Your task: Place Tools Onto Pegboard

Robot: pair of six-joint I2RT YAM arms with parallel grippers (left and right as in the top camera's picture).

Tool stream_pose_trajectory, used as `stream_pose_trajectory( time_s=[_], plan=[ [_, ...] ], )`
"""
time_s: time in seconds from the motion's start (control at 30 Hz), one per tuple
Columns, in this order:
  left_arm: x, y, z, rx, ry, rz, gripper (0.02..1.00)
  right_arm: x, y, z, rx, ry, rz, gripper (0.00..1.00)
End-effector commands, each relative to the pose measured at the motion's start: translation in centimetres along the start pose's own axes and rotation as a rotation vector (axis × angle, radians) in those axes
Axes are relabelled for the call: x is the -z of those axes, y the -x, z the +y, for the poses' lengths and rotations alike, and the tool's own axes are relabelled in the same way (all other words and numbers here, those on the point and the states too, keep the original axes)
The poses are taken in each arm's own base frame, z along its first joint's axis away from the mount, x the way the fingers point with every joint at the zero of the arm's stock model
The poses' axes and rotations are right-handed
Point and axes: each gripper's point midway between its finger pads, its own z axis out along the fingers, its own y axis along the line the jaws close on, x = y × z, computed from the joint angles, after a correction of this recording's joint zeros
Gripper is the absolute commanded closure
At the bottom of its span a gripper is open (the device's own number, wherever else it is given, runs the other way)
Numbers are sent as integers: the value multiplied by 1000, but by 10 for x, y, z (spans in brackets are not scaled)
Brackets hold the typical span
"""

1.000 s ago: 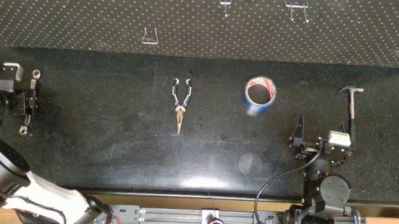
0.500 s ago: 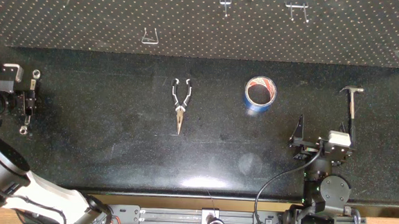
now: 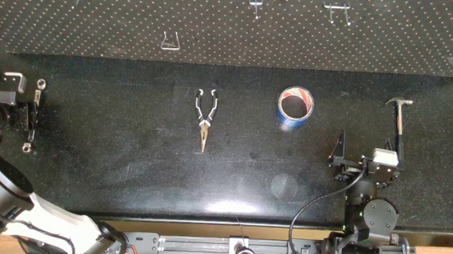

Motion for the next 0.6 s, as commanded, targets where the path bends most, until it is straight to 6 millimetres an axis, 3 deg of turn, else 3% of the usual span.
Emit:
stream_pose_trajectory(
  time_s=[0.03,0.6],
  plan=[
    [-11,0,-6,-22,-8,36,514,0,-1,0,11,4,-2,29],
    [-11,-1,-7,-19,-8,40,663,0,-1,0,11,4,-2,29]
  ],
)
